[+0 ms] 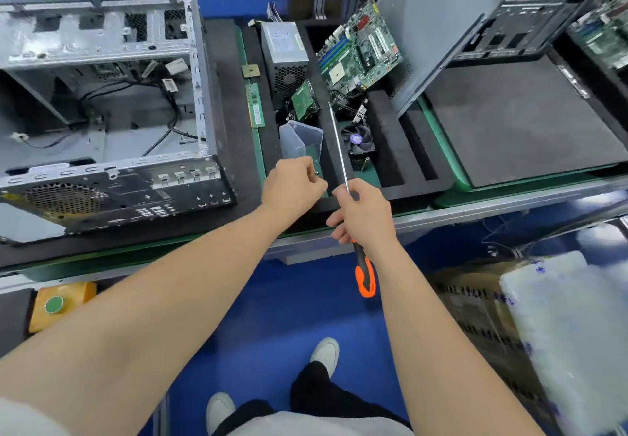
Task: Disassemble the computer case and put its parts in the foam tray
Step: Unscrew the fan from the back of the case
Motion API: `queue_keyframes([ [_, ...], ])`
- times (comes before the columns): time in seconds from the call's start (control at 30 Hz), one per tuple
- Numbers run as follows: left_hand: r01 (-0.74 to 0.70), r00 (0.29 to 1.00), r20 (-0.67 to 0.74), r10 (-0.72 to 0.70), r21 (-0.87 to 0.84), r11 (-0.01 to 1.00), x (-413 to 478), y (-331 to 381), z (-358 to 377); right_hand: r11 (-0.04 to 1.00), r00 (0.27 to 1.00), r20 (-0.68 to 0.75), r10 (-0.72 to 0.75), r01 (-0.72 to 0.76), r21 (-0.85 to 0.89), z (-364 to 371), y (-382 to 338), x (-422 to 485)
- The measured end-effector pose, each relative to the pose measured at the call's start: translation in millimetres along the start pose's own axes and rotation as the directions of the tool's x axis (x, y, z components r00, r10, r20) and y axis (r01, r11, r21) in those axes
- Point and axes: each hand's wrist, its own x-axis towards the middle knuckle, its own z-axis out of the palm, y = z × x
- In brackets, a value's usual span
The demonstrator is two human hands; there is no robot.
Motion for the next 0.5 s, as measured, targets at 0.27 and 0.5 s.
queue_keyframes([
  [0.27,0.018,0.999,0.023,-0.027,0.313,0.95,10.7,-15.9,14.0,0.999,0.994,0.111,0.022,-0.027,0.047,-11.7,8.5,30.8],
  [0.5,0.187,0.982,0.034,-0.184,-0.122,0.975,13.4,11.6,-6.9,0.976,0.982,0.191,-0.015,-0.026,0.215,-6.3,-1.9,32.7],
])
